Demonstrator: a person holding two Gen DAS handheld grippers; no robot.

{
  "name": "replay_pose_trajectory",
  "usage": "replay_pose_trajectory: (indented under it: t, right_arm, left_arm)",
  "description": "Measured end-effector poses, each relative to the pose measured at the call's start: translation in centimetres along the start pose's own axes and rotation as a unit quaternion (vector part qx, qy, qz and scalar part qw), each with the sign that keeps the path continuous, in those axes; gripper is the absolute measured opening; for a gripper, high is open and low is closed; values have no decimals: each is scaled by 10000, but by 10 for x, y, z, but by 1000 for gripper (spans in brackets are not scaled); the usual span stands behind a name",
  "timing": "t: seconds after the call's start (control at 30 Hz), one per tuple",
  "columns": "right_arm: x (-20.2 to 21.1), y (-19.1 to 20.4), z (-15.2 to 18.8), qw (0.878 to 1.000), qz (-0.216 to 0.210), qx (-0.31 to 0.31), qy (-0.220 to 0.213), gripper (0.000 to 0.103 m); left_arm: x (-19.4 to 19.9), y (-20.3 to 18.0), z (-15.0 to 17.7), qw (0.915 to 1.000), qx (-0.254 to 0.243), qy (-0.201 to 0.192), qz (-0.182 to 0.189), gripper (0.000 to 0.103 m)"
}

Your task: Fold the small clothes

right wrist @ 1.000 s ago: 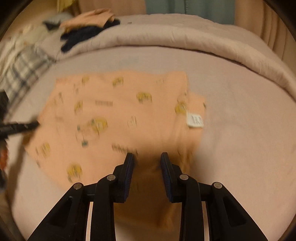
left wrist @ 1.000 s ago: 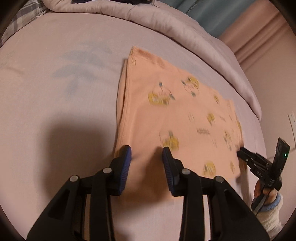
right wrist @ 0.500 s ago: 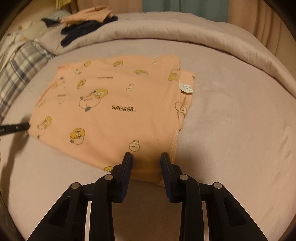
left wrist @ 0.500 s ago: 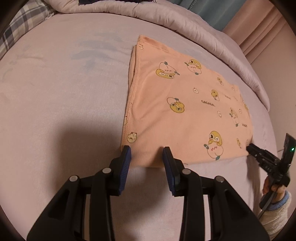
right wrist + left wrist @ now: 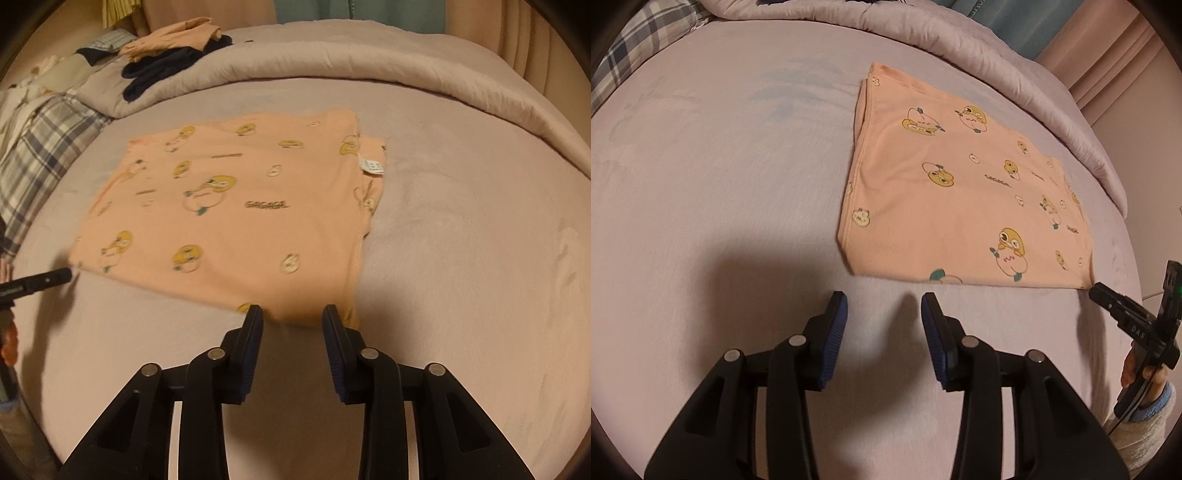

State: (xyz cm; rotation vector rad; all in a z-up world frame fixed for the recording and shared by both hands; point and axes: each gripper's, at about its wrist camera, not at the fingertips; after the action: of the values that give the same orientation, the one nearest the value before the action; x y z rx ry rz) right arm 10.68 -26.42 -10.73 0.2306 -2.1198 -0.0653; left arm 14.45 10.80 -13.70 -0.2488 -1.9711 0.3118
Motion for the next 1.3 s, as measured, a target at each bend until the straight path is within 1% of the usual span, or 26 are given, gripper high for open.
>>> replay_pose_trajectory:
  t: [0.07,0.13,0.17,0.33,0.4,0.47,0.5,0.53,0.57,0.67,0.7,0.8,0.97,1.07,1.3]
  right_arm:
    - [7,5,5,9999,-94,3,-50,47]
    - [11,9,8,9998,-180,-4,-82,50]
    - [13,12,11,9997,-223,-9,-95,53]
    - [24,31,19,9986,-490,83,-155,60]
    - [27,37,21,9982,-564,96,-177,63]
    - [29,43,22,9973,-710,94,-177,67]
    - [30,44,23,9969,-756,82,-184,68]
    - [32,47,24,9965,-816,71,-191,71]
    - [33,48,24,9959,-878,59,-190,73]
    - [33,52,25,9938,-1091,-51,-191,75]
    - [32,53,24,9931,-1158,-92,-184,75]
    - [34,59,28,9903,-1354,-217,-205,76]
    - [34,67,33,9873,-1550,-277,-190,77]
    - [35,69,35,9873,-1555,-287,-178,77]
    - [38,70,37,9863,-1606,-316,-203,77]
  left_arm:
    - [3,1,3,10000,59,-23,18,44]
    - [7,2,7,9999,118,-43,55,46]
    - [9,1,9,9999,143,-55,60,48]
    - [20,2,19,9994,280,-102,181,57]
    - [25,3,23,9989,349,-111,282,60]
    - [29,5,25,9981,460,-142,374,69]
    - [32,7,27,9973,557,-164,456,71]
    - [34,9,28,9961,665,-176,560,75]
    - [36,13,30,9936,832,-185,741,78]
    - [40,18,35,9873,1183,-278,1025,85]
    - [43,20,38,9852,1292,-322,1082,86]
    - [48,22,46,9796,1495,-424,1275,89]
    - [56,22,59,9693,1802,-528,1590,99]
    - [60,22,64,9673,1847,-594,1635,102]
    - [60,23,63,9664,1895,-606,1627,102]
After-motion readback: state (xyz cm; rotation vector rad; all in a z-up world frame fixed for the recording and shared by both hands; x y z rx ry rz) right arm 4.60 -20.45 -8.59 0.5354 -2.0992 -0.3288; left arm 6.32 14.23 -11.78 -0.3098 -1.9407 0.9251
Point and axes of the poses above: each gripper's, at about its wrist camera, not at the fingertips, and x roughly against the way its jaws point, y to its left, z to its underside, and after that the axes turned 1 degree about -z, right-handed
